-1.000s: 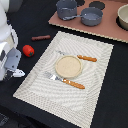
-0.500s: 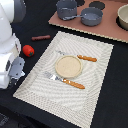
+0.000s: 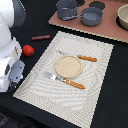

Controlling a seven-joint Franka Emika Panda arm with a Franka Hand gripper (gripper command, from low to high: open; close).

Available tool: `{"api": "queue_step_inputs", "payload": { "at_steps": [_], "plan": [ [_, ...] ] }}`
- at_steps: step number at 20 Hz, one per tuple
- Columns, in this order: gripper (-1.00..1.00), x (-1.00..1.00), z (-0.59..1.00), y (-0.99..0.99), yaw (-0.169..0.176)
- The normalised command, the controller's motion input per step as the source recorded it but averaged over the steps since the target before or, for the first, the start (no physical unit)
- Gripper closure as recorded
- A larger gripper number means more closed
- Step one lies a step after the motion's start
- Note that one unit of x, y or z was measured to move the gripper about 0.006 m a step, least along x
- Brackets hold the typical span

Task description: Place the fish, sausage, and tomato into the frying pan.

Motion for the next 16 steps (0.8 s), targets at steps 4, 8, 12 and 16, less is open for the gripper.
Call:
{"api": "queue_step_inputs", "payload": {
  "at_steps": [4,8,12,16],
  "plan": [
    [1.00,-0.01,-0.20,0.00,0.013],
    [1.00,0.18,0.69,0.00,0.005],
    [1.00,0.65,1.00,0.49,-0.014],
    [1.00,0.92,1.00,0.67,-0.018]
  ]
}}
